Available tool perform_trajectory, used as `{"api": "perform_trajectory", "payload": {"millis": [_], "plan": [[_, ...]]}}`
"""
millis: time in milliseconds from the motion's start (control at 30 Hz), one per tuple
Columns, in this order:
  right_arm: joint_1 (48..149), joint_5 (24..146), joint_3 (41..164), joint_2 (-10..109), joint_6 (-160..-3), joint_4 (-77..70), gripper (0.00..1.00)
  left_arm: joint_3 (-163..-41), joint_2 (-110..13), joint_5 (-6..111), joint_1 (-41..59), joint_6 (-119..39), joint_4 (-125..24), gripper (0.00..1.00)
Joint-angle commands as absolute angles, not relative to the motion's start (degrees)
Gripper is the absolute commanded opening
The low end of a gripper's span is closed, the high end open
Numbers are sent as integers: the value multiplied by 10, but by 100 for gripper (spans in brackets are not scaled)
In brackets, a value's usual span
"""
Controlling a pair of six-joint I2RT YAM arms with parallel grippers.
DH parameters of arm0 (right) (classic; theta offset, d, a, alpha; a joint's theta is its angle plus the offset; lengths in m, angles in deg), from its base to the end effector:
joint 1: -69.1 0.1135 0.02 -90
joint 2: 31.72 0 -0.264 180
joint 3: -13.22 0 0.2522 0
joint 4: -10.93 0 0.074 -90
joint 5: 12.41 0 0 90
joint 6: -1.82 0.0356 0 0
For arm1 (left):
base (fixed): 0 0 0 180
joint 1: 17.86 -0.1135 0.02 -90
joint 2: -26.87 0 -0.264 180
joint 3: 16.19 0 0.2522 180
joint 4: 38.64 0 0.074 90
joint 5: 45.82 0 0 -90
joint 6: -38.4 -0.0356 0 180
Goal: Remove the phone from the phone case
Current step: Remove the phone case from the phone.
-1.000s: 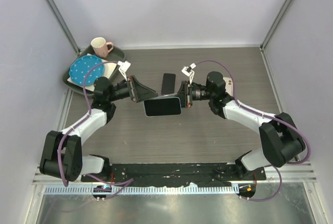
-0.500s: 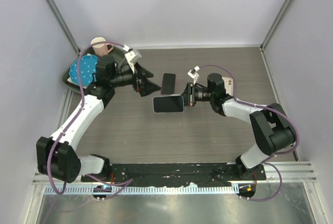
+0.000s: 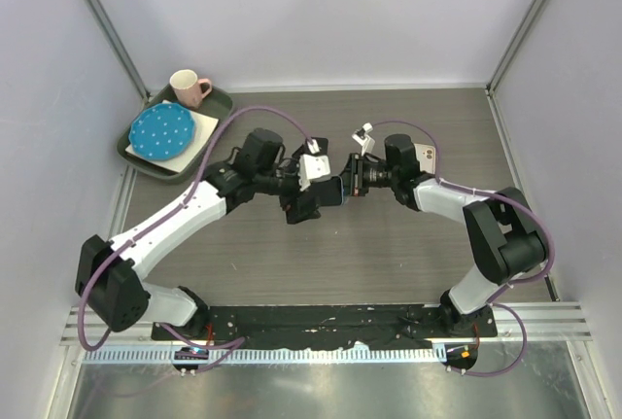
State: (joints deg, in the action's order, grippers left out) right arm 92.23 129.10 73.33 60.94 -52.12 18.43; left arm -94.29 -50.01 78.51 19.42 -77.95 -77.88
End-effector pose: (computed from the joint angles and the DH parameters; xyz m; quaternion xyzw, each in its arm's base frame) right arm 0.2943 0.1560 0.2008 -0.1463 0.7813 0.5576 0.2395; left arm 0.2215 -0.1939 0.3123 0.5627 0.6616 -0.3039 0.3915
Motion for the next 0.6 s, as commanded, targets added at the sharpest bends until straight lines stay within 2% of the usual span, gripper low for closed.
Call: {"api": "perform_trajectory", "payload": {"millis": [0, 233, 567], "plan": [[925, 1306, 777, 605, -538, 181, 1, -981, -538, 722, 234, -885, -819, 100], [928, 1318, 778, 598, -528, 184, 1, -1014, -579, 699, 268, -897, -820, 100], [929, 1328, 778, 610, -522, 183, 1, -1032, -576, 684, 268, -877, -813, 100]]}}
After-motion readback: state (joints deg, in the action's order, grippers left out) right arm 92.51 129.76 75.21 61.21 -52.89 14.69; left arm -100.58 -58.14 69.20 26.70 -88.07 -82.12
